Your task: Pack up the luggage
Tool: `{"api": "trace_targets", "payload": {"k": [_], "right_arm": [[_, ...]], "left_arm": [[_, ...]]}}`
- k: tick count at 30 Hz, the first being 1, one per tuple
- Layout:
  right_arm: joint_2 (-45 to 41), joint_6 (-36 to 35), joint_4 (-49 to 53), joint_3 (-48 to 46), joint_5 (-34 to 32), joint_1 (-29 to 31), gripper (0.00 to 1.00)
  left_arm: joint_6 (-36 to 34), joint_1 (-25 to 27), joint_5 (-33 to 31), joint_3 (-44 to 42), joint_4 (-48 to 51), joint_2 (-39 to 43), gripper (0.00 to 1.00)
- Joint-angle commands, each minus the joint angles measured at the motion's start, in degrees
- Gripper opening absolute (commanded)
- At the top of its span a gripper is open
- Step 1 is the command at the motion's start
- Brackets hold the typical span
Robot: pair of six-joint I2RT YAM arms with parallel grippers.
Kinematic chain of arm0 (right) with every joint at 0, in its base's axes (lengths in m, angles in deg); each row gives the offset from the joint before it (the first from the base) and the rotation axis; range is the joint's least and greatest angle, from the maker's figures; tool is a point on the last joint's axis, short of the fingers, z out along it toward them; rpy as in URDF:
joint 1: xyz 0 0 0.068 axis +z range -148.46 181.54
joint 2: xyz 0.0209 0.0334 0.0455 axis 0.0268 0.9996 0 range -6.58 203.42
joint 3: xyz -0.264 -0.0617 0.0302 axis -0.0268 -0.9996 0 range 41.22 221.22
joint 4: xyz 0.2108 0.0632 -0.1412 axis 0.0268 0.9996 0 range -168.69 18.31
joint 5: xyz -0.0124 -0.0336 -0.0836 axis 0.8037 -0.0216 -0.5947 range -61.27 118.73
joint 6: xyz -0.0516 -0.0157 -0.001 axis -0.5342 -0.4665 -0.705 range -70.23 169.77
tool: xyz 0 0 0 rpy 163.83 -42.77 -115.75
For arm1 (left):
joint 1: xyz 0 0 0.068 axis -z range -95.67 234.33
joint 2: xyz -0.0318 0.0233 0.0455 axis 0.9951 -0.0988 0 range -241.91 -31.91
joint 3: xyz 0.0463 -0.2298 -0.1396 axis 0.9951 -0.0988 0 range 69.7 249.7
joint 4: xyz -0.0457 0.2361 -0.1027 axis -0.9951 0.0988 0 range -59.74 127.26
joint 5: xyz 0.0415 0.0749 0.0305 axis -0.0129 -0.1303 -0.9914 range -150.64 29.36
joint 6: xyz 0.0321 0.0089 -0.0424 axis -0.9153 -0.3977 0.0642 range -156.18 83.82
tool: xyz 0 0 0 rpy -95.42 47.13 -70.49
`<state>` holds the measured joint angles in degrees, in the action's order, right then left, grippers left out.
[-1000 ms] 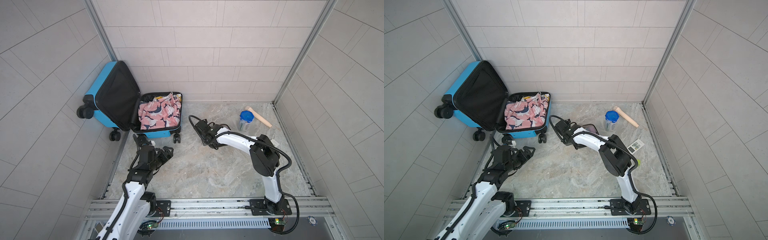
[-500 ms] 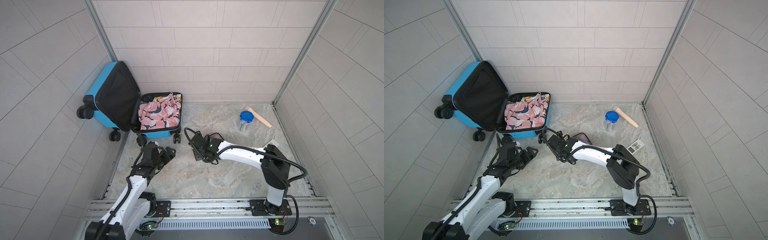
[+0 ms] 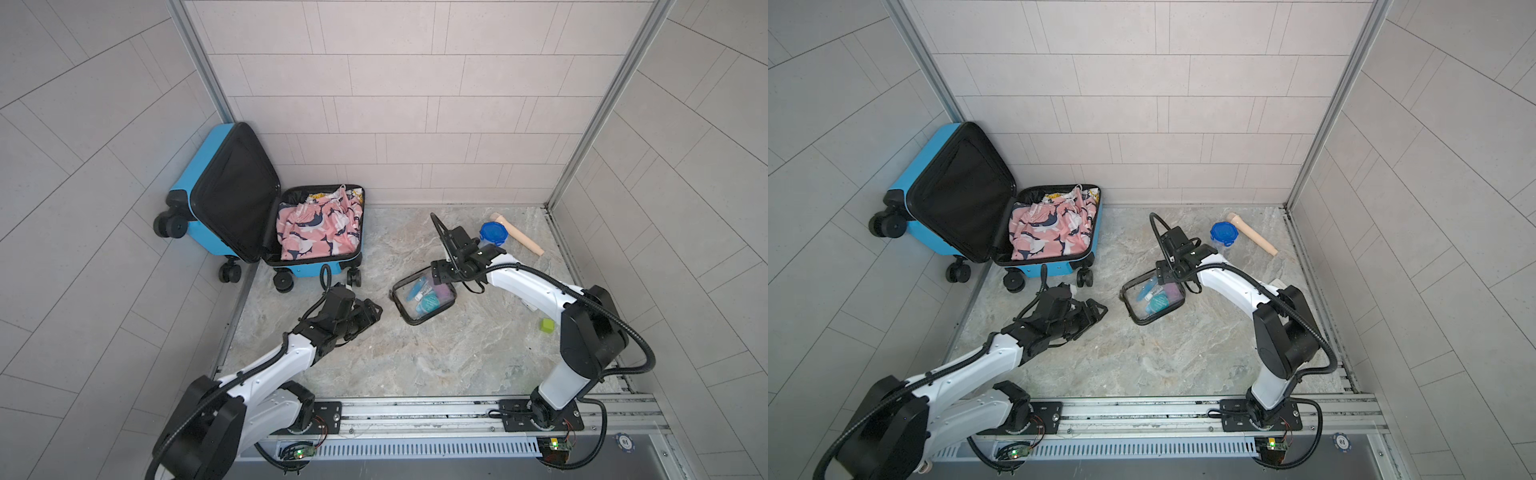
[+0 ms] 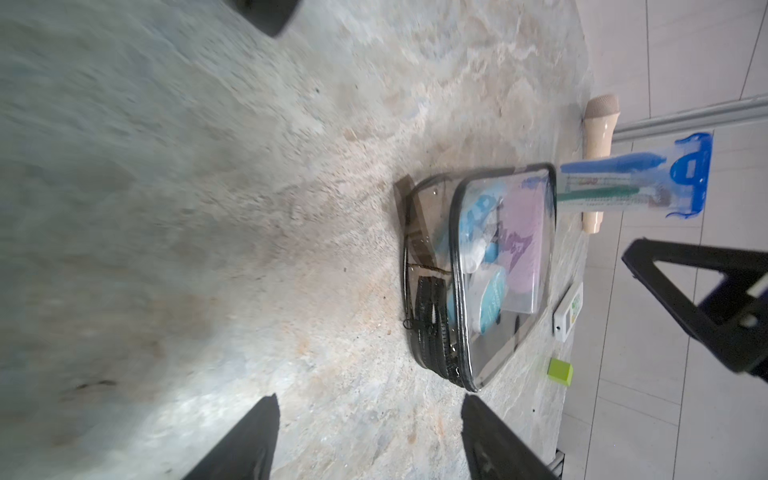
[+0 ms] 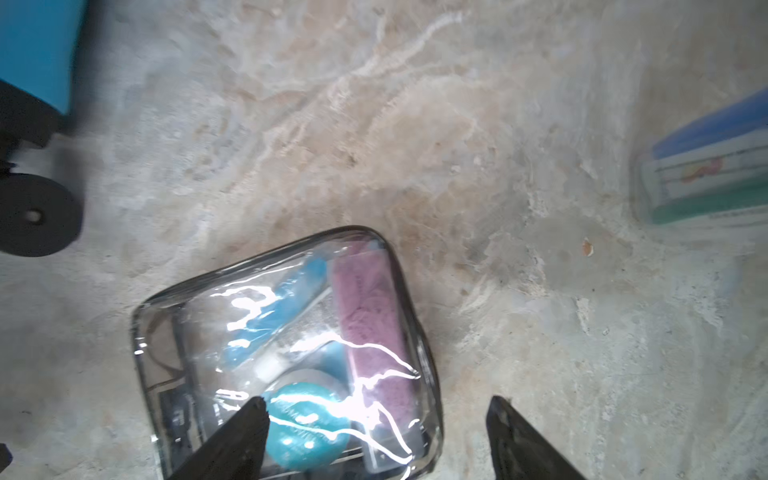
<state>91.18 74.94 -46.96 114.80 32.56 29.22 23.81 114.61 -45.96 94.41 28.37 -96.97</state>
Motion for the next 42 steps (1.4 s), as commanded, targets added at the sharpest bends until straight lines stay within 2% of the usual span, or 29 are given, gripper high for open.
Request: {"api": "trace_targets", "payload": {"k": [1,8,20,24,31,34,38,40,42], "right_arm": [[2.4,-4.0,-0.2,-0.1,7.8,-2.3,0.84],[5.7,-3.6,-3.5,-1.5,14.5,-5.4,0.8],[3.6,-1.5,-7.2,-7.4,17.0,-5.3,0.75],[1.9,-0.3,-8.3,-9.5,17.8,-4.6,0.66],[-2.2,1.4,-8.4,-11.8,16.6,-1.5,0.42],[-2.6,1.9,-8.1,-12.0,15.7,-0.3,0.32],[-2.8,3.2,-7.5,-11.4,16.0,0.4,0.07],[-3.4,3.8,-7.2,-10.5,16.9,0.8,0.0],[-4.2,4.5,-6.9,-9.3,17.7,1.5,0.0]], "left_arm": [[3.9,2.9,-2.3,4.0,-8.1,-5.7,0.72],[5.7,7.0,-1.7,9.6,-15.4,-19.1,0.63],[6.2,7.2,-2.5,10.7,-18.6,-24.3,0.55],[5.8,7.0,-2.3,11.6,-18.7,-25.4,0.5],[4.6,6.9,-1.5,13.3,-17.5,-27.1,0.39],[4.2,6.9,-1.2,13.4,-17.5,-27.6,0.29],[2.8,6.5,-1.0,13.9,-14.9,-25.2,0.02],[0.8,6.3,-1.6,15.4,-10.5,-22.5,0.0],[-1.9,6.0,-2.1,17.4,-4.7,-19.4,0.0]]}}
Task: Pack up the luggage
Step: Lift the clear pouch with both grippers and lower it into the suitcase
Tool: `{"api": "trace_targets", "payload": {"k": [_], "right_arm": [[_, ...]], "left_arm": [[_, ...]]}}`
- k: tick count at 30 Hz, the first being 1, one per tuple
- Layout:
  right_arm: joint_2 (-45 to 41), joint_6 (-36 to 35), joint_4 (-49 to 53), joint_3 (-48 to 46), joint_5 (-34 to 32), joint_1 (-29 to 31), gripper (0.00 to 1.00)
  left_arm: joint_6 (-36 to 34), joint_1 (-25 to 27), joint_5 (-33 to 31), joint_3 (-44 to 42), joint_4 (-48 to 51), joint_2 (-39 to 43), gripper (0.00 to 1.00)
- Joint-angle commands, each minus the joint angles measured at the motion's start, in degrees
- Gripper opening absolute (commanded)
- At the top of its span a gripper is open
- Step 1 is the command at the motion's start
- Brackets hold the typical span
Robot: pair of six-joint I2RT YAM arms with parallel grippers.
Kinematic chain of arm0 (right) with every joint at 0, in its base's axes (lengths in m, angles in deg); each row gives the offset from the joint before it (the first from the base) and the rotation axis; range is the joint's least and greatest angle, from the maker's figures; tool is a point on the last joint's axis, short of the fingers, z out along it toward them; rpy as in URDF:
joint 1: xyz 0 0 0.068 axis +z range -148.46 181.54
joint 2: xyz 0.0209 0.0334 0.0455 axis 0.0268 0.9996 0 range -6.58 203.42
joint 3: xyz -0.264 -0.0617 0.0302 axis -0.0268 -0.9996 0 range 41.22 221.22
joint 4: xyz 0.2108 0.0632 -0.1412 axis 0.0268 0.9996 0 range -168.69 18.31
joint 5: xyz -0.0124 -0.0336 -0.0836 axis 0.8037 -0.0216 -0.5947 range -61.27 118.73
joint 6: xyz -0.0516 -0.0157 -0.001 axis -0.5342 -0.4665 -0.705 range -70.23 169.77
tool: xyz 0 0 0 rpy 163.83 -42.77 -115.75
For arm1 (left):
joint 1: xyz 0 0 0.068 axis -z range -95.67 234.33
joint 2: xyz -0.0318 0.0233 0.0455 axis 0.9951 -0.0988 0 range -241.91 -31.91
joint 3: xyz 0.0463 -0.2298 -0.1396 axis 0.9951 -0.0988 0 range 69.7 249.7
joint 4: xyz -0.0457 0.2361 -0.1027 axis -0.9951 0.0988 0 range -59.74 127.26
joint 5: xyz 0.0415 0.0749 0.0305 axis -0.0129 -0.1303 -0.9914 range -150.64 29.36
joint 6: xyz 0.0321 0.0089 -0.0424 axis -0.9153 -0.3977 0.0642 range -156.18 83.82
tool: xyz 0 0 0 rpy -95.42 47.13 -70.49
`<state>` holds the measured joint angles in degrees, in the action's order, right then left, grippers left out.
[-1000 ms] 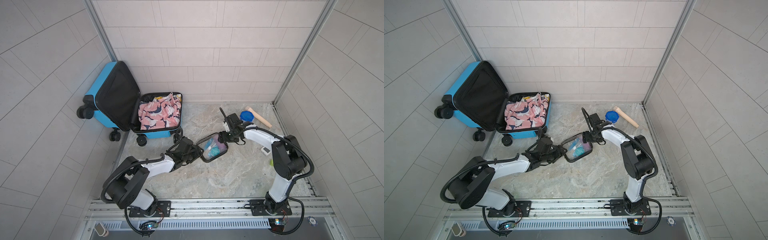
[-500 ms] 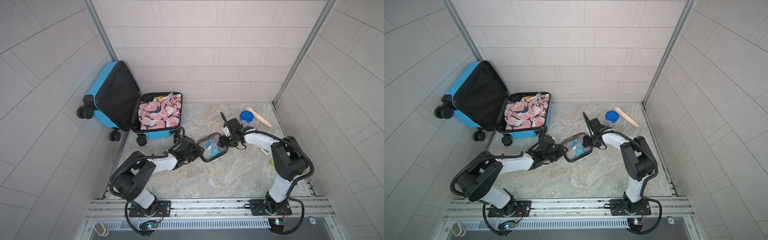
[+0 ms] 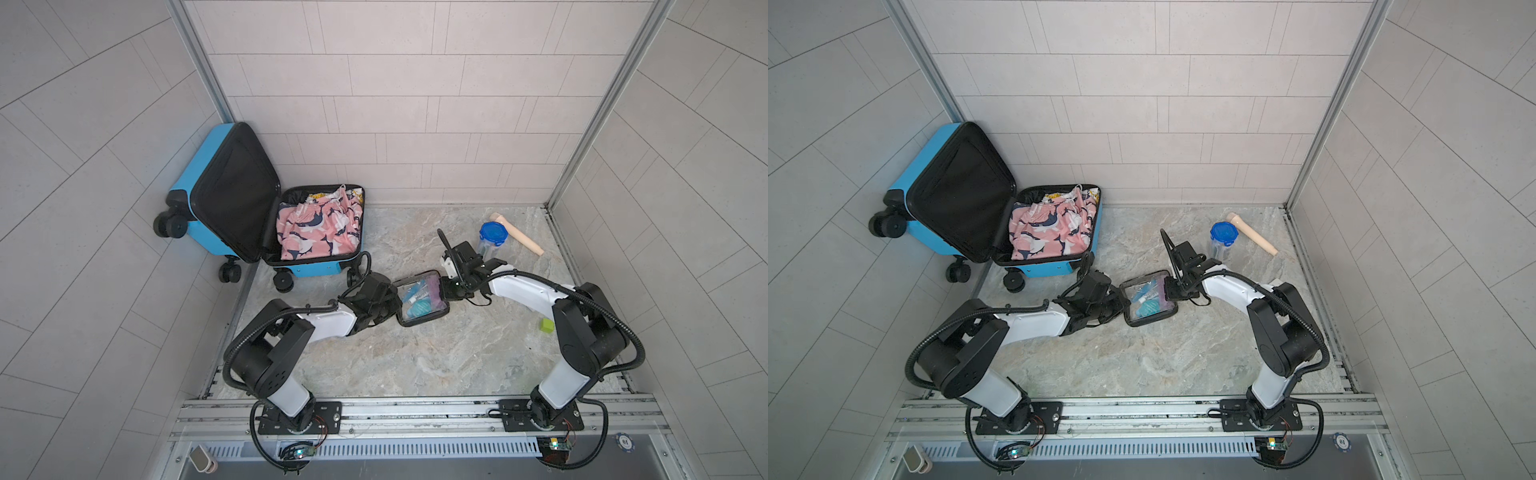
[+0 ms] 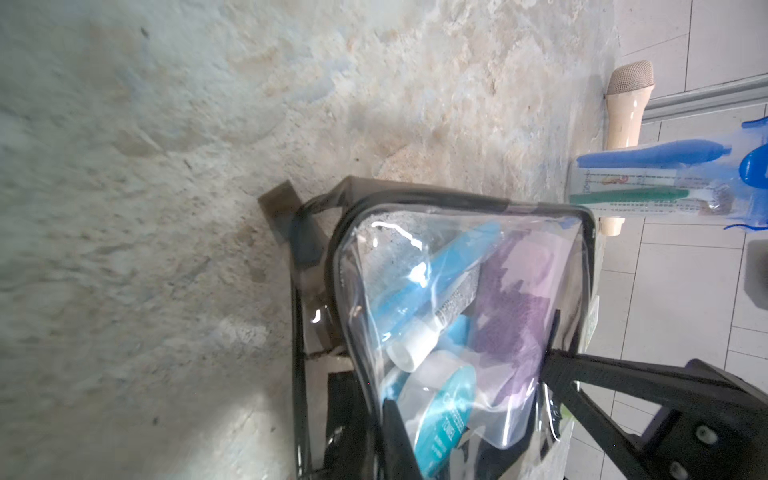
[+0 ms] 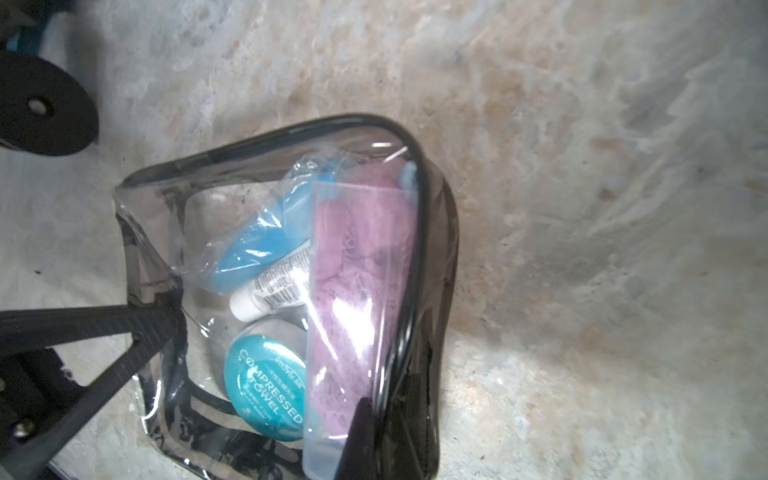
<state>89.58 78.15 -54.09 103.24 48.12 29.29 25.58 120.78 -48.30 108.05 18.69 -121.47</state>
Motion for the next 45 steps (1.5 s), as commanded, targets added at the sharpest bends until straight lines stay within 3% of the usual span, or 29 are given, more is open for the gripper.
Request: {"api": "trace_targets", "payload": {"k": [1,10,20,32,35,38,45], "right_arm": [[-3.2,1.7,0.3,3.1,2.6,2.0,0.0],[-2.9,7.6,-0.8,15.9,6.8,5.4,0.0],[11.9,14.2,-4.3,39.8,7.7,10.1,0.0],[41.0,20.0,-0.7,81.3,11.1,13.6,0.0],[48.1,22.2,-4.5,88.9,12.7,13.9,0.0],[52.6,23.9,-8.0,93.0,12.4,13.8,0.0],[55.5,23.8,-16.0,93.1,8.7,14.8,0.0]], "left_arm": [[-5.3,-0.4,-0.3,5.4,8.8,6.7,0.0],[-19.2,-7.3,-5.6,18.9,31.8,17.0,0.0],[-32.8,-23.7,-0.7,31.6,44.2,17.3,0.0],[-39.5,-35.7,1.3,39.3,43.7,9.1,0.0],[-39.6,-38.8,2.8,39.5,41.8,6.9,0.0],[-40.3,-41.0,3.9,40.7,40.6,3.9,0.0],[-41.3,-44.9,7.3,44.3,38.3,-5.6,0.0]]}}
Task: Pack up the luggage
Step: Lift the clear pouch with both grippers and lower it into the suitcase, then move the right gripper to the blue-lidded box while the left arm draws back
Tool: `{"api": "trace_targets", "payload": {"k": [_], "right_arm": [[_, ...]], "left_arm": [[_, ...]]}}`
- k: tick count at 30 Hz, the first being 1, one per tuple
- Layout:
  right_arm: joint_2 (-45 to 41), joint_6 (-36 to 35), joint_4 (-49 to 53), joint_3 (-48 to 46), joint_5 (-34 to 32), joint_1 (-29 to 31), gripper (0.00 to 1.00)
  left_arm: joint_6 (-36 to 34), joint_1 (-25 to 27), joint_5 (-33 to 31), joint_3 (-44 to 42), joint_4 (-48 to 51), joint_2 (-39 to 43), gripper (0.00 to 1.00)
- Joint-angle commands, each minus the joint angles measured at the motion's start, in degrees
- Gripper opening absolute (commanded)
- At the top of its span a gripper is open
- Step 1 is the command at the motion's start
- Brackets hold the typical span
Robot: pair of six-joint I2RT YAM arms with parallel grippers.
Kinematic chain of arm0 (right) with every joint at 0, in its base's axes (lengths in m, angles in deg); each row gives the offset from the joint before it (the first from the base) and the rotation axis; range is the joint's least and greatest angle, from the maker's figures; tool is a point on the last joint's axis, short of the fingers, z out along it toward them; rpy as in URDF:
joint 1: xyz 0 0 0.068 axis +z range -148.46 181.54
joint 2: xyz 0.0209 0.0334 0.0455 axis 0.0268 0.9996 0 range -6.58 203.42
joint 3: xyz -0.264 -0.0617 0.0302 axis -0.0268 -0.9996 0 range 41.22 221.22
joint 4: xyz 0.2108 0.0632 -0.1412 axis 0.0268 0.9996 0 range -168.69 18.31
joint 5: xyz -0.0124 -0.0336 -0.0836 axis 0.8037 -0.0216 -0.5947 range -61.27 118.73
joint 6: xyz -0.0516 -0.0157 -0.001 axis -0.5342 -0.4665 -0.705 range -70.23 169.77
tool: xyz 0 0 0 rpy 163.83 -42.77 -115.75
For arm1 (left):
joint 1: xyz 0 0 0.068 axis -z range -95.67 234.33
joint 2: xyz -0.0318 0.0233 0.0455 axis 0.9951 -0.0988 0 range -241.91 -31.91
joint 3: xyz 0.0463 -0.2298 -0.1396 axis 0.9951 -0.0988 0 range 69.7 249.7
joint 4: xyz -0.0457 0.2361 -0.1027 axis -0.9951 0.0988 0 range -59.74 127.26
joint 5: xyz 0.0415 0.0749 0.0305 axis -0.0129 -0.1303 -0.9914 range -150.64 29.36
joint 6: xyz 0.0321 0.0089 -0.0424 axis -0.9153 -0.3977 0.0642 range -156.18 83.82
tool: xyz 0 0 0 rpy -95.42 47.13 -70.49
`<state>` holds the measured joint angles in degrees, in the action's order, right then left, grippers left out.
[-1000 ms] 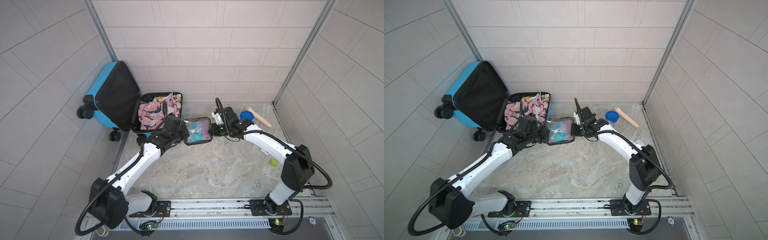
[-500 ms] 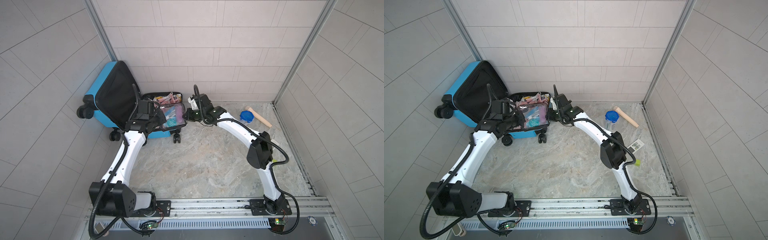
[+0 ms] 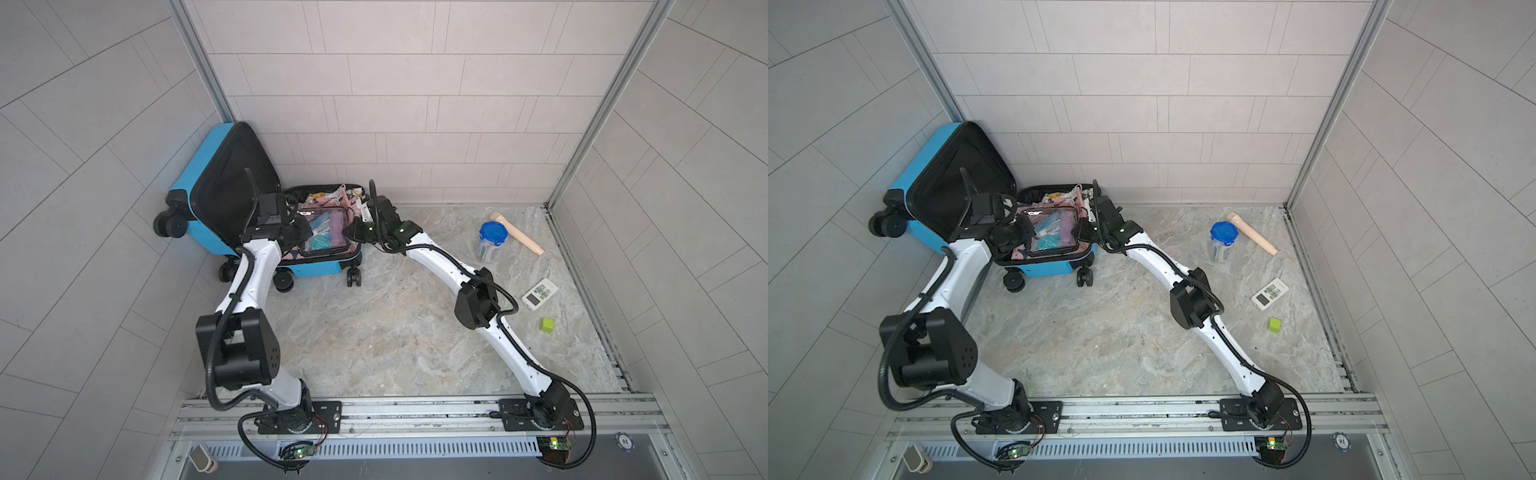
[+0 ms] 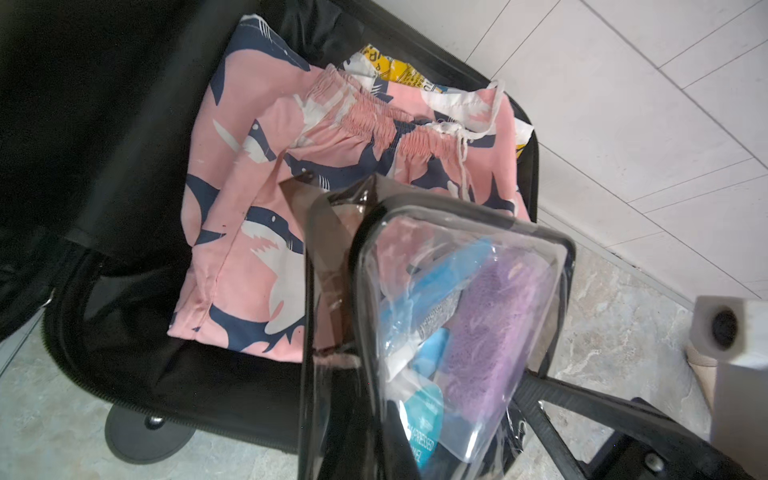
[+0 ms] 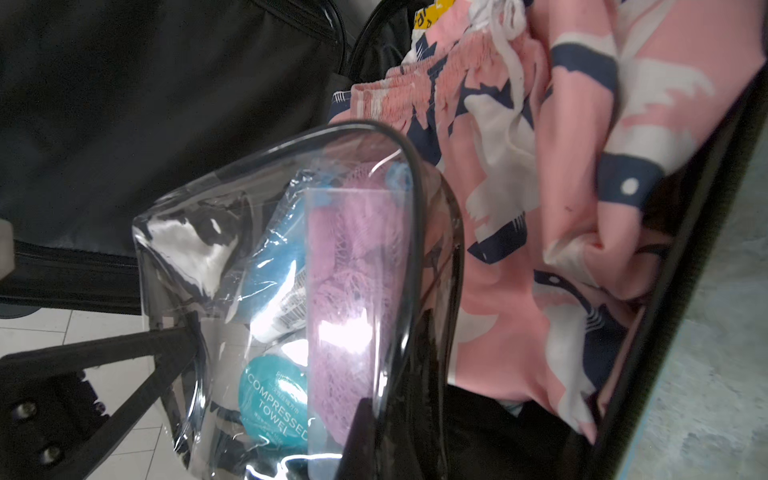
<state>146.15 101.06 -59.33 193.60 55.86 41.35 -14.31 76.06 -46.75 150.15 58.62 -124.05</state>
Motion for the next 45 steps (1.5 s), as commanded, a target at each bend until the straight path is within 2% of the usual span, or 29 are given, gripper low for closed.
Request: {"api": "trace_targets", "payload": {"k": [1,9,10,13,18,20,21,22,24,26,35,39,41,45], "right_arm": [[-0.9,0.9,-11.6,2.8,0.7,2.7,0.0],[1.0,1.1,-12.6,2.8,-0.7,2.5,0.0],[1.1,1.1,-12.3,2.8,-0.7,2.4,0.03],[0.9,0.9,-11.5,2.8,0.0,2.2,0.2],[-2.0,-4.3,-4.9,2.8,0.1,2.0,0.63],[-4.0,-7.2,-1.5,2.8,-0.6,2.1,0.72],[-5.1,-8.5,0.1,2.8,-0.9,2.0,0.75],[-6.0,-9.7,1.4,2.8,-1.3,2.1,0.76],[-8.2,-12.3,4.6,2.8,-2.5,2.0,0.78],[-10.3,-14.6,8.0,2.8,-3.9,2.0,0.79],[-17.5,-22.7,23.7,2.6,-8.9,0.4,0.81],[-21.8,-27.1,30.2,0.4,-11.1,-0.5,0.79],[-25.0,-28.2,32.2,-3.6,-12.3,-1.2,0.78],[-34.5,-30.3,31.1,-18.6,-14.9,-2.4,0.75]], "left_arm": [[-1.4,-0.4,6.1,2.6,-1.8,-4.1,0.0],[-0.6,-2.3,7.6,5.1,-3.4,-11.1,0.0],[-0.6,-2.3,7.6,5.4,-3.5,-11.8,0.0],[-0.8,-2.6,7.9,6.9,-2.8,-14.2,0.0],[-1.8,-2.9,7.3,9.6,-0.3,-17.2,0.0],[-2.0,-3.1,7.6,10.8,1.3,-17.9,0.0],[-2.2,-3.1,7.7,11.6,2.2,-18.1,0.08],[-2.3,-3.1,7.6,12.1,3.1,-18.2,0.17],[-2.1,-3.1,6.9,13.0,4.5,-18.1,0.45],[-2.0,-3.1,6.8,13.1,4.9,-17.7,0.54],[-0.4,-3.2,6.6,12.9,6.3,-13.5,0.56],[0.8,-2.1,10.1,11.2,5.2,-10.5,0.55],[1.0,-0.4,11.5,9.8,4.4,-9.2,0.54],[1.7,3.5,15.4,7.1,1.5,-8.5,0.44]]}}
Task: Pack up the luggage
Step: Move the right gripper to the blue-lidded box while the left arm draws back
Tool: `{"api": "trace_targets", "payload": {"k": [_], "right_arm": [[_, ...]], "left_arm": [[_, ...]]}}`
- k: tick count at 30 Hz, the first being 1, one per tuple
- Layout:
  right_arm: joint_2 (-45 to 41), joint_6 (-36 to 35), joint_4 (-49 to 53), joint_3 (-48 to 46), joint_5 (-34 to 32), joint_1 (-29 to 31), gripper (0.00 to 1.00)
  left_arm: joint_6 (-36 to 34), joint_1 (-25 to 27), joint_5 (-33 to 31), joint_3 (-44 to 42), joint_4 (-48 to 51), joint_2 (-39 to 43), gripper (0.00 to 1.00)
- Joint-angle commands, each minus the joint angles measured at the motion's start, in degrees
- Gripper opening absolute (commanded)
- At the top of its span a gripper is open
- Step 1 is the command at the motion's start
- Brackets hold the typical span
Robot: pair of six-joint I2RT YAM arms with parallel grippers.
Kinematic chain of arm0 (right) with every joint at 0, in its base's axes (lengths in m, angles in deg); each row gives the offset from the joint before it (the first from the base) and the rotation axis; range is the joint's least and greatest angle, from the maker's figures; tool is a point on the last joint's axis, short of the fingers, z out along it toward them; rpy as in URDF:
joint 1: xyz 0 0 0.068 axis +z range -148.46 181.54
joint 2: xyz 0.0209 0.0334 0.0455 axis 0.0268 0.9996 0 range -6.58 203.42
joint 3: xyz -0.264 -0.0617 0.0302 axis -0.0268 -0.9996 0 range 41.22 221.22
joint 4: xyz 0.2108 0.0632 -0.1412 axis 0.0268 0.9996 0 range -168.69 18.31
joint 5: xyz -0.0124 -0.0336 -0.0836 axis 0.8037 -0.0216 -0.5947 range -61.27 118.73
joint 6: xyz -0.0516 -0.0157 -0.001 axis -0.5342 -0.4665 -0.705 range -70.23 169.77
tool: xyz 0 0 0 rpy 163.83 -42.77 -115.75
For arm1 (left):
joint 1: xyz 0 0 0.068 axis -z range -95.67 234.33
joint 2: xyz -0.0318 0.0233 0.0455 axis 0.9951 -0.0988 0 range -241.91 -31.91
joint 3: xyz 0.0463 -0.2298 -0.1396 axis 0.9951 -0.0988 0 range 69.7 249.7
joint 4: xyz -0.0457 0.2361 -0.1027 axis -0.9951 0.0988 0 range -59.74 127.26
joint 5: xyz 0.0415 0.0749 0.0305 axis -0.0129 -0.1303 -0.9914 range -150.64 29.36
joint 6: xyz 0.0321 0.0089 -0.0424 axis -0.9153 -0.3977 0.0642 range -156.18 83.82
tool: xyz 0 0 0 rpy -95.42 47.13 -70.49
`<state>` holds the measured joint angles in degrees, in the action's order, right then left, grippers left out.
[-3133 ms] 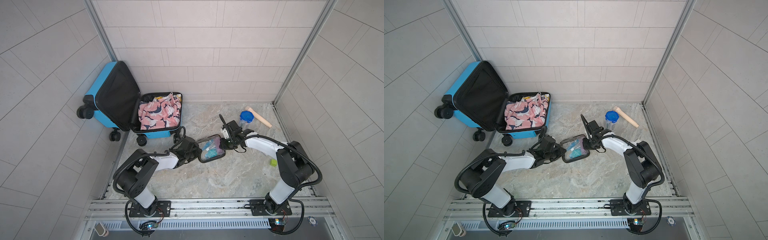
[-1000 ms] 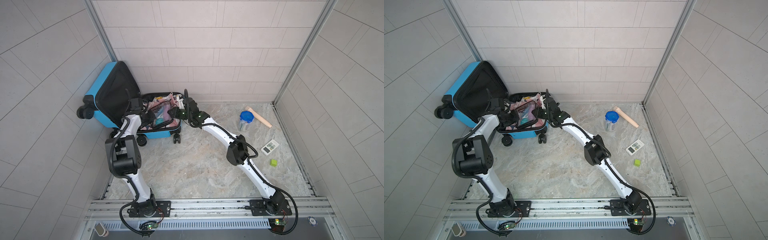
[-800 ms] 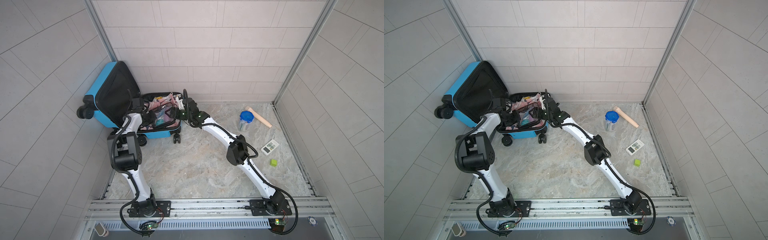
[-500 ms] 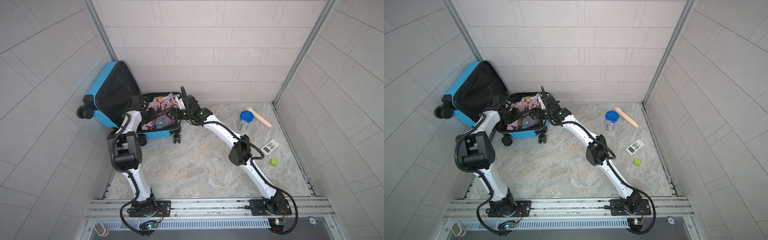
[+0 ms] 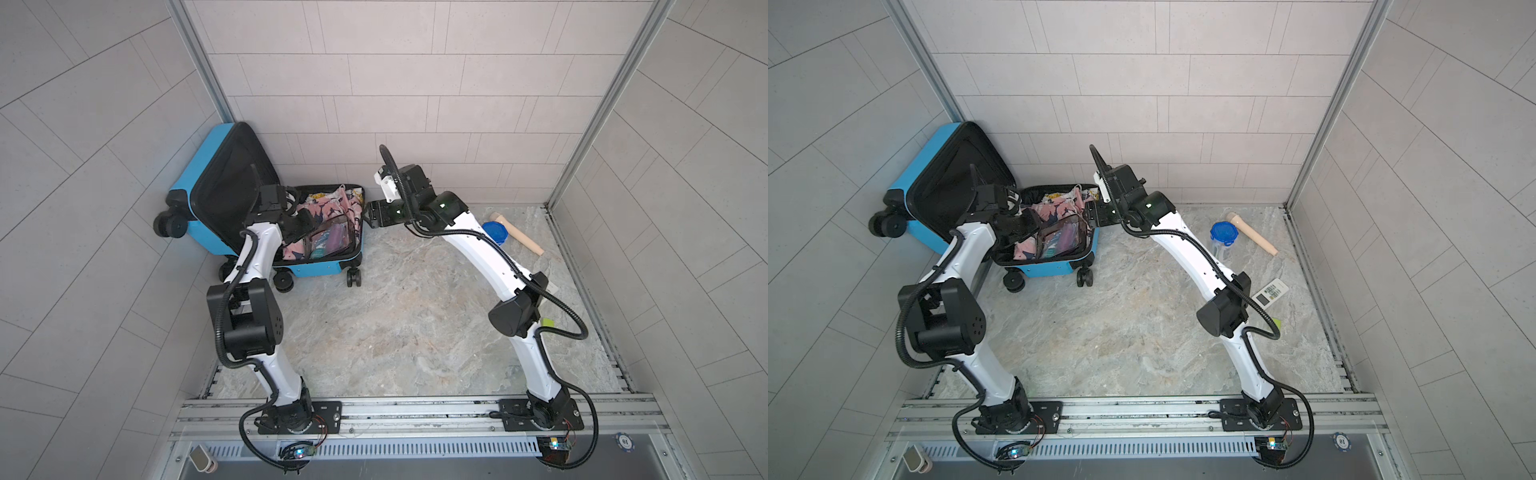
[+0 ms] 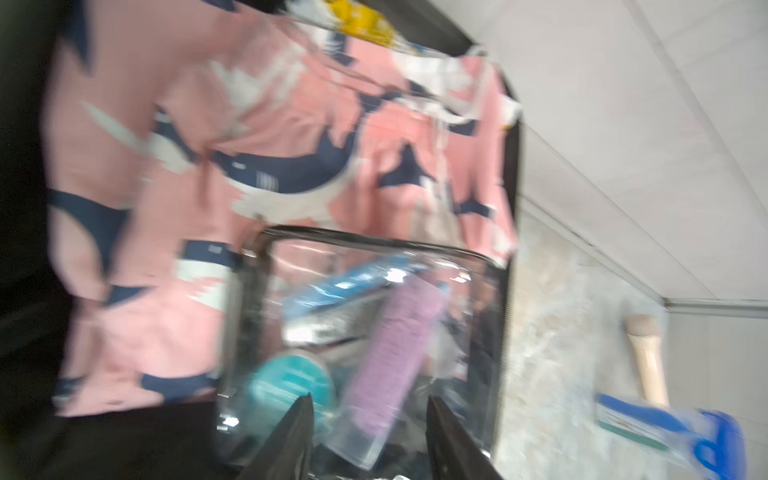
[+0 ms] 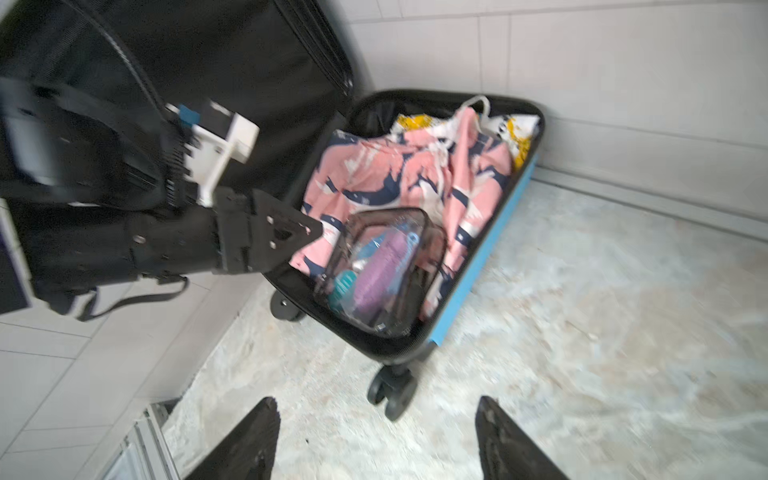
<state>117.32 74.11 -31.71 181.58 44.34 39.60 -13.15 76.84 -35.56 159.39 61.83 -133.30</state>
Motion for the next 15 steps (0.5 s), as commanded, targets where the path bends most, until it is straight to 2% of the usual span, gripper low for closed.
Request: {"api": "trace_targets", "payload": {"k": [1,7,11,15], "right_arm": [[-8.6,-3.8,2.2,-10.9,-4.1,-0.9,0.75],[-27.2,-3.5,-5.3,-36.6,-6.6,-4.6,0.76],[-37.6,-3.5,-7.1,-48.5,-6.6,-9.6,0.76],[-47.7,-4.9,-9.0,-57.2,-7.6,-14.8,0.77]], "left_arm": [[1.0,3.6,5.0,-2.7,-2.7,0.5,0.42],[4.3,7.3,8.3,-3.1,-8.2,-3.7,0.38],[5.9,8.7,8.5,-1.8,-10.8,-8.4,0.35],[7.7,8.6,5.2,-1.2,-11.9,-13.6,0.31]]}}
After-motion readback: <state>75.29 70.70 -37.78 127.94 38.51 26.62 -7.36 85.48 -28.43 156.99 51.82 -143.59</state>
